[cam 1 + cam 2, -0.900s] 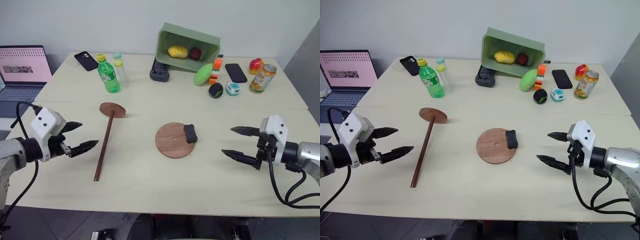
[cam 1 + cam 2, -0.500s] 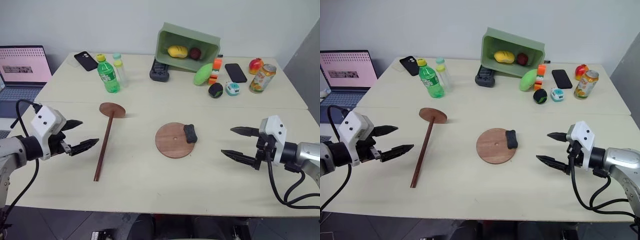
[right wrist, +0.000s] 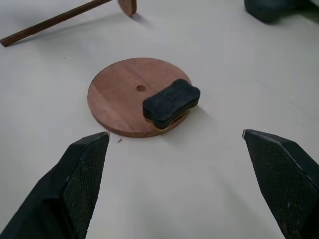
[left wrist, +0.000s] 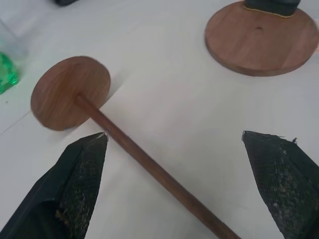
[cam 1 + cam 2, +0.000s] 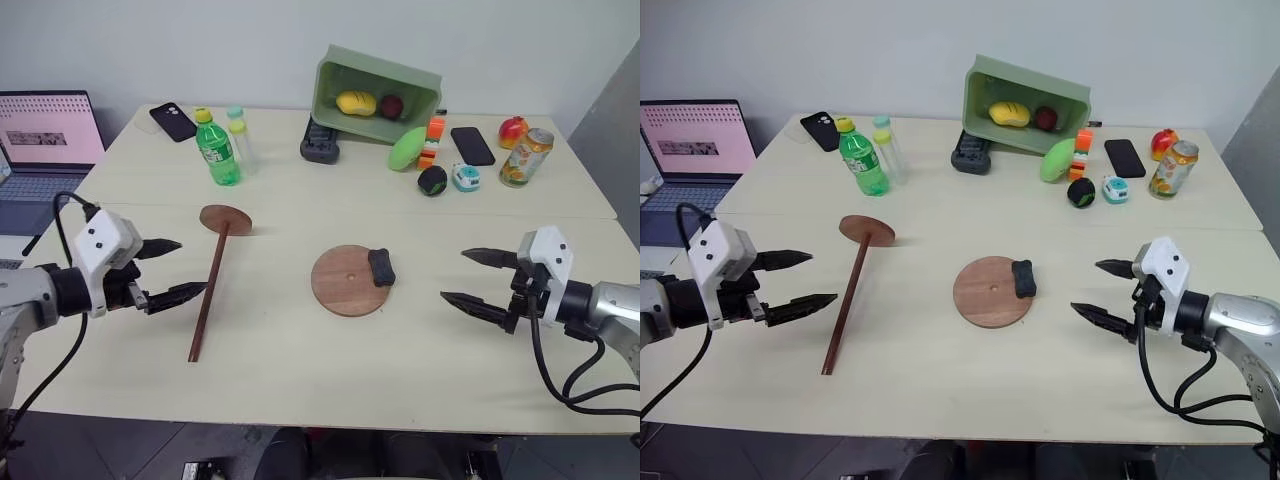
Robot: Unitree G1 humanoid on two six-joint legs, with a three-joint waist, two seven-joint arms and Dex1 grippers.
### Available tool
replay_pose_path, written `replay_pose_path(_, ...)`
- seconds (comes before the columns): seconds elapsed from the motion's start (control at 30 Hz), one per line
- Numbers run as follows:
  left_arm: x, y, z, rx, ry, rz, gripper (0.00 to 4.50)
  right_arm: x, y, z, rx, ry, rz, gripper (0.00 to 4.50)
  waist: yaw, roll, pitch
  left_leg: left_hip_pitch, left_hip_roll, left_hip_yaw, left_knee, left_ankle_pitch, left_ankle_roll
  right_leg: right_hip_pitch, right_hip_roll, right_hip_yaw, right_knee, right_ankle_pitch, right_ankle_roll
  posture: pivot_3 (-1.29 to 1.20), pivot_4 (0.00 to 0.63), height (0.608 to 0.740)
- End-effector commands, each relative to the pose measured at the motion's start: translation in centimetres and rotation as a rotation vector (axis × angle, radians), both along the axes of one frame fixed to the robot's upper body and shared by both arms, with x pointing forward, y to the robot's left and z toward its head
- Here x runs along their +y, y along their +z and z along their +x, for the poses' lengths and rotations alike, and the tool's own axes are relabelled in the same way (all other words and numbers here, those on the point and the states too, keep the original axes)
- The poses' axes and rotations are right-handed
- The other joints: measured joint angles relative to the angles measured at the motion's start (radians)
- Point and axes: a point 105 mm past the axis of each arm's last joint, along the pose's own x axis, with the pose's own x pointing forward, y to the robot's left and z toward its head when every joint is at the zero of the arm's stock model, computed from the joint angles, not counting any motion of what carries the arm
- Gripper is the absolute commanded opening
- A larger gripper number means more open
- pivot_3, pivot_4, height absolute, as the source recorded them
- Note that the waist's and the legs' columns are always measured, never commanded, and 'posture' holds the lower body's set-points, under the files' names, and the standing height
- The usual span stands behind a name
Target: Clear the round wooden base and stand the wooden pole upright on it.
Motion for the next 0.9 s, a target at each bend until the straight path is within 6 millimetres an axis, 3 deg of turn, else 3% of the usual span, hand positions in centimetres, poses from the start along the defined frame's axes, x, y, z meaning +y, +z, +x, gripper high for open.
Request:
replay_pose_path(0.03, -2.3, 1.3, -0.1, -0.032, -0.12, 0.023, 4.5, 1.9, 1.1, -0.3, -0.072, -0.008, 0.02, 4.5, 0.0, 0.0, 0.0, 0.0, 0.0, 0.0, 0.0, 0.0, 0.0, 0.0, 0.0, 0.0, 0.0, 0.0, 0.0, 0.0, 0.15, 0.74)
replay_pose_path(0.17, -4.5, 1.3, 0.0, -0.041, -0.225, 0.047, 4.5, 3.9, 0.7, 0.3, -0.097, -0.085, 0.065, 4.5, -0.002, 0.0, 0.0, 0.0, 0.0, 0.0, 0.0, 0.0, 0.0, 0.0, 0.0, 0.0, 0.001, 0.0, 0.0, 0.0, 0.15, 0.74)
replay_pose_path(0.3, -7.2, 1.5, 0.7, -0.064, -0.323, 0.036, 4.5, 5.5, -0.8, 2.6, -0.117, -0.279, 0.116, 4.5, -0.003, 0.0, 0.0, 0.0, 0.0, 0.0, 0.001, 0.0, 0.0, -0.001, 0.002, 0.0, 0.002, 0.0, 0.0, 0.0, 0.15, 0.74)
replay_pose_path(0.43, -9.1, 1.2, 1.1, -0.075, -0.397, 0.03, 4.5, 7.5, -2.5, 3.4, -0.095, -0.362, 0.157, 4.5, -0.003, 0.0, 0.0, -0.003, -0.001, 0.002, 0.001, 0.0, -0.001, -0.005, 0.003, 0.0, 0.004, 0.0, 0.0, 0.0, 0.15, 0.74)
replay_pose_path(0.6, -9.9, 0.9, 1.6, -0.079, -0.425, 0.024, 4.5, 8.6, -4.2, 4.3, -0.046, -0.45, 0.188, 4.5, -0.006, 0.0, 0.0, -0.004, -0.001, 0.004, 0.001, 0.0, -0.001, -0.009, 0.003, 0.002, 0.007, 0.0, 0.0, 0.0, 0.15, 0.74)
replay_pose_path(0.9, -10.5, 0.5, 1.5, -0.077, -0.452, 0.039, 4.5, 9.9, -5.6, 5.9, 0.003, -0.476, 0.213, 4.5, -0.007, 0.0, 0.0, -0.003, 0.0, 0.004, 0.001, 0.0, 0.0, -0.009, 0.004, 0.002, 0.008, 0.0, 0.0, 0.0, 0.15, 0.74)
